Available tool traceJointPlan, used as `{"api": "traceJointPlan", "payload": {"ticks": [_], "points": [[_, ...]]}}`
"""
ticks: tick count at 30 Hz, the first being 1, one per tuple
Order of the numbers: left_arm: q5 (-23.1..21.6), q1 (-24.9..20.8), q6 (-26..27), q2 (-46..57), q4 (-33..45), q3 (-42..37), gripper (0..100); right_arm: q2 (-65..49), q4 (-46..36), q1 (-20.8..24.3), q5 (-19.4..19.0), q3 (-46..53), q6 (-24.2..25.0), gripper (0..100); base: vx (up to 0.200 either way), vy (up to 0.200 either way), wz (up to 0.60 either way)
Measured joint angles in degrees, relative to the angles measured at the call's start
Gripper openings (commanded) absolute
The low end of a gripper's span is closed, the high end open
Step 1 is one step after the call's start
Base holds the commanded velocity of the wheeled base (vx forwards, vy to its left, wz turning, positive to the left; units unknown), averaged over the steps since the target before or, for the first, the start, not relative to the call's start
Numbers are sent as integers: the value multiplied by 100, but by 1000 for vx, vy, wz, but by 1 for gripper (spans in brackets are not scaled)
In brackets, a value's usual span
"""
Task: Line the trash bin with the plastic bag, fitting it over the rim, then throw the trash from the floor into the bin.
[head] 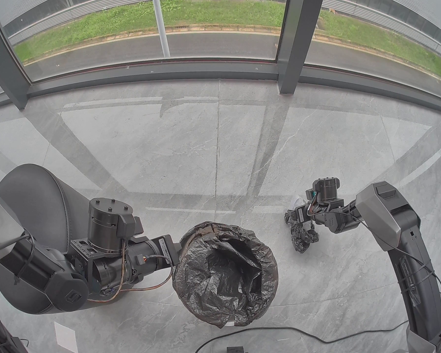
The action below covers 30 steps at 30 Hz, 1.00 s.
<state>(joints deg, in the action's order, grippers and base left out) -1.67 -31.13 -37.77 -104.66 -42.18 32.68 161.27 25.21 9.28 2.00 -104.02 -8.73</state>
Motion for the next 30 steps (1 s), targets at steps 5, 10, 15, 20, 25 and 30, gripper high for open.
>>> {"api": "traceJointPlan", "payload": {"ticks": [5, 10, 15, 20, 25, 30], "points": [[1, 0, -9, -57, -7, 11, 0, 321, -201, -7, 122, -540, 0, 0, 0, 0, 0], [-5, -1, -16, -83, -7, 9, 0, 477, -241, -5, 139, -700, 2, 0, 0, 0, 0], [-7, -6, -17, -96, -7, 2, 0, 546, -217, 1, 148, -728, 30, 0, 0, 0, 0], [-5, -6, -20, -124, -10, 2, 0, 550, -182, 6, 240, -708, 90, 0, 0, 0, 0], [-2, -6, -27, -160, -7, 6, 0, 371, -168, 23, 350, -507, 239, 0, 0, 0, 0], [0, -9, -27, -173, -21, 9, 0, -154, -234, 111, 243, -44, 395, 0, 0, 0, 0]]}}
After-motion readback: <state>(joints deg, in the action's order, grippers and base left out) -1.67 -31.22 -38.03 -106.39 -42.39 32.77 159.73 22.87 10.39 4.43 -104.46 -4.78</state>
